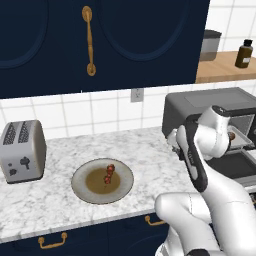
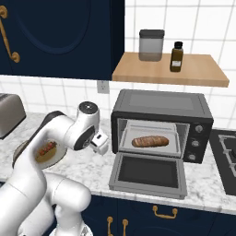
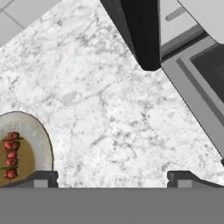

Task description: Pick up the kebab skewer and baguette bread, and place them inside the toaster oven. Close the toaster oven door and start by setting the timer.

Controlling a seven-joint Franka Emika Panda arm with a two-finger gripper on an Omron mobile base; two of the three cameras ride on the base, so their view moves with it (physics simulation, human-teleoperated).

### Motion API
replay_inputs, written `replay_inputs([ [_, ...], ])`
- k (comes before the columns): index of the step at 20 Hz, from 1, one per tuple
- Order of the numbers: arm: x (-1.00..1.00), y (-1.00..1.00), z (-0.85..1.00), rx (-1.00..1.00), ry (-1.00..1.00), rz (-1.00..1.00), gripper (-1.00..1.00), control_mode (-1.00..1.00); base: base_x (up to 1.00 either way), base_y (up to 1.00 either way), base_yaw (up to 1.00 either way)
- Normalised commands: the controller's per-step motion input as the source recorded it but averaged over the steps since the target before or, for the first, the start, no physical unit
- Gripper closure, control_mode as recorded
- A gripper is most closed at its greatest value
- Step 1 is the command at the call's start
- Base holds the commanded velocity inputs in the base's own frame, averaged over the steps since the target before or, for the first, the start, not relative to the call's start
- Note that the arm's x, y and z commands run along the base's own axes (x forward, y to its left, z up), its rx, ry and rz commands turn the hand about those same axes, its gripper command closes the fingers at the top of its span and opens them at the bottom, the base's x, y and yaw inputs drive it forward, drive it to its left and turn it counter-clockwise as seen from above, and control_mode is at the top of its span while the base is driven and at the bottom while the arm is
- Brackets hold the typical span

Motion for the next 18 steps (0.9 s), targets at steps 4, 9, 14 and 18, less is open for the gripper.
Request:
replay_inputs([
  [4,0.00,1.00,0.00,-0.10,0.17,0.25,-1.00,-1.00,0.00,0.00,0.00],
  [9,0.01,1.00,-0.08,-0.13,0.13,0.20,-1.00,-1.00,0.00,0.00,0.00],
  [14,0.13,1.00,-0.24,-0.09,0.04,0.13,-1.00,-1.00,0.00,0.00,0.00],
  [18,0.12,0.75,-0.08,-0.02,0.08,0.05,-1.00,-1.00,0.00,0.00,0.00],
])
